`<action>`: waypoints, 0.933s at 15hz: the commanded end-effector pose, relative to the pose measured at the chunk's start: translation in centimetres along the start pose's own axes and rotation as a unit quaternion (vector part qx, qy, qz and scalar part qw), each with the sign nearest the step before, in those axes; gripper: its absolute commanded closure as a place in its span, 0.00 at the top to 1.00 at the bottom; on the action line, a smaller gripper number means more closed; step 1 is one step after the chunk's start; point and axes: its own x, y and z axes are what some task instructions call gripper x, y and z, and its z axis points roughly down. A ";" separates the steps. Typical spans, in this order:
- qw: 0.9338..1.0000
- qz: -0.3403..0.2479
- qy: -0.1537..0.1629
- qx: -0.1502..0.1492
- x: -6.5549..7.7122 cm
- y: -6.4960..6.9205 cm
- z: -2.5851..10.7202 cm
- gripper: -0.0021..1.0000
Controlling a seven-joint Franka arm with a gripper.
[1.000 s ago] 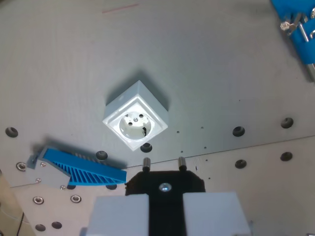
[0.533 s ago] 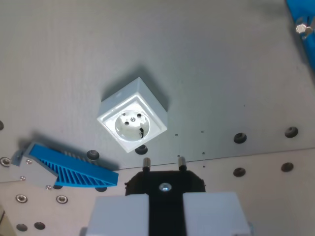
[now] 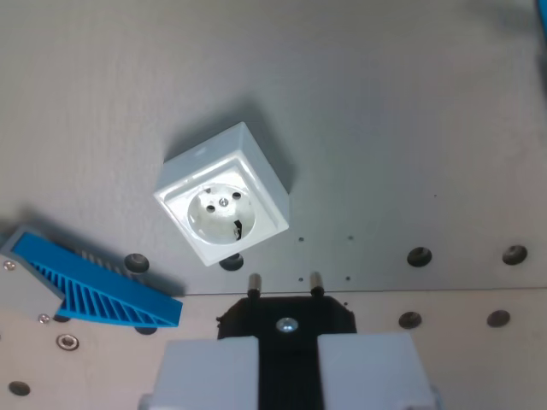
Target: Move above the white socket
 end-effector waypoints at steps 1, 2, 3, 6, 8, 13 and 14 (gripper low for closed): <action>0.994 -0.100 0.047 -0.005 -0.6 -0.3 1.7 0.00; 0.993 -0.108 0.046 -0.006 -0.8 -0.5 2.2 0.00; 0.992 -0.118 0.046 -0.007 -1.0 -0.6 2.7 0.00; 0.989 -0.142 0.047 -0.010 -1.7 -1.0 4.3 0.00; 0.987 -0.156 0.047 -0.011 -2.1 -1.2 5.3 0.00; 0.981 -0.186 0.046 -0.016 -3.0 -1.8 7.7 0.00; 0.980 -0.191 0.047 -0.016 -3.2 -1.9 8.1 0.00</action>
